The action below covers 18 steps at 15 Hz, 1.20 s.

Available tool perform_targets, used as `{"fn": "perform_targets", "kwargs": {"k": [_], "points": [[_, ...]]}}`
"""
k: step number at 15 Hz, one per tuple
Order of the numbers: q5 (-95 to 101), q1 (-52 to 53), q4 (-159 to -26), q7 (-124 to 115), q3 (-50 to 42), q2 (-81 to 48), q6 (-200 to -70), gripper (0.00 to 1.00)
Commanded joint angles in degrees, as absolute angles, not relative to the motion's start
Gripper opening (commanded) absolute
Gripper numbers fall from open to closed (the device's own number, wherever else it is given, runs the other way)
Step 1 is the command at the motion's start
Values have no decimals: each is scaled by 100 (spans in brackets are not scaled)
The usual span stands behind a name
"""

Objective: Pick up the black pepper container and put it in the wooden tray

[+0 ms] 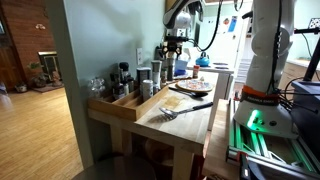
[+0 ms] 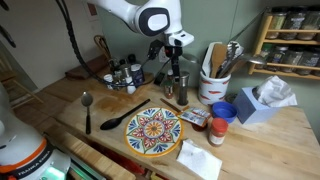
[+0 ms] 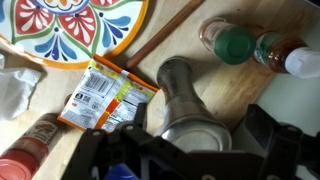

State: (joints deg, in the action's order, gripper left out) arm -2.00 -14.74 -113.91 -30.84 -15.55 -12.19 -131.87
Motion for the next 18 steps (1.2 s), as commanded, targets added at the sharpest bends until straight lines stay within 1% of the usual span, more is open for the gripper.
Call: {"fn": "perform_targets", "kwargs": {"k": [1, 6, 8, 9, 10, 12, 13, 16, 18], "points": [[111, -1332, -11295, -3497, -1716, -1427, -13385, 100], [317, -1300, -11237, -3814, -1759, -1548, -13430, 100], [358, -1296, -11197, -3891, -1763, -1597, -13432, 74], [363, -1296, -11178, -3909, -1761, -1619, -13421, 68], [363, -1295, -11161, -3912, -1761, -1643, -13427, 58], [383, -1285, -11147, -3942, -1767, -1680, -13438, 43], [404, -1277, -11140, -3955, -1774, -1691, -13434, 39], [424, -1262, -11152, -3900, -1770, -1589, -13370, 39], [420, -1244, -11247, -3718, -1735, -1303, -13170, 39]]}}
